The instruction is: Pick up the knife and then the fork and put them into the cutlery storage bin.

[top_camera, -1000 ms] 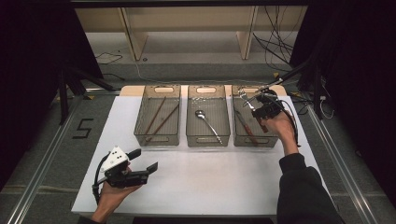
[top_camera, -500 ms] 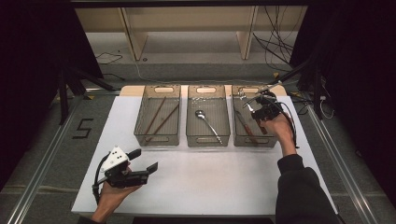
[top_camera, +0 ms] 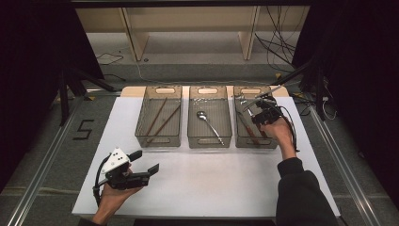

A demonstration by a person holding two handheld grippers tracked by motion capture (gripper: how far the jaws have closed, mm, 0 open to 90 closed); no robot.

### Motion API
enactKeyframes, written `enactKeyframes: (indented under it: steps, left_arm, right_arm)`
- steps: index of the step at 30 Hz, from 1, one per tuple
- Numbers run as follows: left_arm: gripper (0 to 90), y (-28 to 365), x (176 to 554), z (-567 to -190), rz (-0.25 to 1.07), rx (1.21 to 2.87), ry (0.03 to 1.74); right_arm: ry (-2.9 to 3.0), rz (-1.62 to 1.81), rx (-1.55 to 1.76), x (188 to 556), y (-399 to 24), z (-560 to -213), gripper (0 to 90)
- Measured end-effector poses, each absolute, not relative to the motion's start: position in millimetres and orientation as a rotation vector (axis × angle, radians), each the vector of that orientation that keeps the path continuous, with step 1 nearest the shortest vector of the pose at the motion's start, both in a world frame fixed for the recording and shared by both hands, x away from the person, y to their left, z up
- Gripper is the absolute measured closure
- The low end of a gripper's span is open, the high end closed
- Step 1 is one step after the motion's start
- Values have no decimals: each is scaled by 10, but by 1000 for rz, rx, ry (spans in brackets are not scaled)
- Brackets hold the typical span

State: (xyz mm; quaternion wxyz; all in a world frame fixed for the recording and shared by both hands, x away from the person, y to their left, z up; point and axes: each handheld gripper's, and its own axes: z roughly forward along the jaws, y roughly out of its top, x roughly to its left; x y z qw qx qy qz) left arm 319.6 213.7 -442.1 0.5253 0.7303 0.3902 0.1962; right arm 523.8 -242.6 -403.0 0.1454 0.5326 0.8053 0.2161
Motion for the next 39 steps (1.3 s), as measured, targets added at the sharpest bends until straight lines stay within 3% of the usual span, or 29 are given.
enactKeyframes:
  steps: [11,24,32,39]
  left_arm:
    - [158,2137,3196,-4421,470,1749,933]
    - [158,2136,3197,-4422,470,1748,934]
    - [158,2132,3196,-4423,469,1747,934]
    - [158,2126,3197,-4425,466,1746,934]
  right_arm:
    - [2358,613,1552,5247,-2402,-4088,752]
    - [2356,738,1500,5159,-2380,-3979,564]
    - [2337,869,1439,4969,-2328,-3893,418]
    - [2302,988,1382,4758,-2281,-3811,342]
